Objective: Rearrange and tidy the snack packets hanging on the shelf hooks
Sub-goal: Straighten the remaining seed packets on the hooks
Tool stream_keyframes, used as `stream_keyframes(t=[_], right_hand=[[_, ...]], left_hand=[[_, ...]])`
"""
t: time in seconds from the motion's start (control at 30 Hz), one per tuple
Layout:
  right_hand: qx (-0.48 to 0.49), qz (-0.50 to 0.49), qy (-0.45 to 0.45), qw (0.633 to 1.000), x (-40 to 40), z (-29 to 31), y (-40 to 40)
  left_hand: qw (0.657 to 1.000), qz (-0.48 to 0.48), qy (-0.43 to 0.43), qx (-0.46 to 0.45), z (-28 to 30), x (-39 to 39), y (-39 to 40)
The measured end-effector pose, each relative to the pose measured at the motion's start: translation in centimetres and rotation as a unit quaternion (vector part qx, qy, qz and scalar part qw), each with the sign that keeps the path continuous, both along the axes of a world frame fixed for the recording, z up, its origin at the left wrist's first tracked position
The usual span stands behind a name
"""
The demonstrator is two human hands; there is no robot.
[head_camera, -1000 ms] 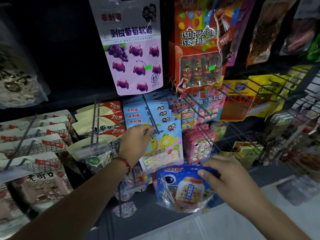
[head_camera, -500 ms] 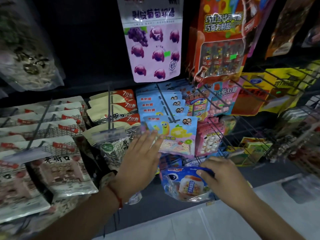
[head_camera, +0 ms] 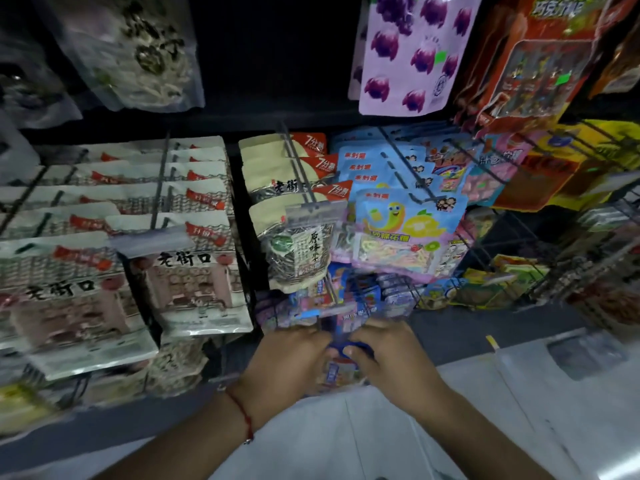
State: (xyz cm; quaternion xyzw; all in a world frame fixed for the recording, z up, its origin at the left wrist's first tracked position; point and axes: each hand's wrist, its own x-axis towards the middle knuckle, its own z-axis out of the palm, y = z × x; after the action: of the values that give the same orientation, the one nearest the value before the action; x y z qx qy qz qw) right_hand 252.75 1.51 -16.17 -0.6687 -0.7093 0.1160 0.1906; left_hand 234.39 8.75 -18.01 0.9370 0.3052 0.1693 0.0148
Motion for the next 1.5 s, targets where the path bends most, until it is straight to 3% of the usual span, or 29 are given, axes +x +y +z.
stream_keyframes(t=[0.13, 0.3, 0.43, 0.63, 0.83, 0.9, 1.0, 1.1, 1.4, 1.5], right_hand=[[-0.005, -0.004, 0.002, 1.0, -2.2, -1.4, -0.4], [-0.001, -0.019, 0.072, 0.997, -1.7, -3.5, -1.1], [0.015, -0.026, 0.128, 0.991, -0.2, -6.6, -0.3], [0.03, -0.068, 0.221, 0.972, 2.2, -16.1, 2.3], [0.069, -0.107, 0.326, 0.937, 2.1, -24.6, 5.0], [0.086, -0.102, 0.351, 0.927, 2.2, -26.1, 6.1], [0.161, -0.089, 0.352, 0.918, 2.8, -27.0, 8.1], [0.213, -0.077, 0.403, 0.886, 3.6, -26.7, 9.7], [0.212, -0.052, 0.485, 0.847, 5.3, -24.9, 13.8], [0.214, -0.044, 0.485, 0.847, 5.5, -24.9, 14.8]], left_hand=[[1.0, 0.018, 0.003, -0.025, -1.7, -2.7, -0.3], [0.997, 0.051, 0.007, -0.062, -3.0, -3.7, -1.0], [0.995, 0.075, -0.04, -0.044, -5.2, -2.3, -0.6], [0.988, 0.064, -0.122, -0.073, -13.4, -0.1, 2.7], [0.978, 0.054, -0.197, -0.036, -22.6, 1.3, 6.3], [0.964, 0.066, -0.245, -0.079, -24.3, 1.8, 7.5], [0.936, 0.063, -0.327, -0.115, -25.1, 2.9, 9.3], [0.921, 0.049, -0.372, -0.103, -24.4, 3.9, 10.1], [0.886, 0.087, -0.442, -0.11, -22.8, 6.6, 12.0], [0.892, 0.104, -0.434, -0.075, -23.1, 6.7, 12.7]])
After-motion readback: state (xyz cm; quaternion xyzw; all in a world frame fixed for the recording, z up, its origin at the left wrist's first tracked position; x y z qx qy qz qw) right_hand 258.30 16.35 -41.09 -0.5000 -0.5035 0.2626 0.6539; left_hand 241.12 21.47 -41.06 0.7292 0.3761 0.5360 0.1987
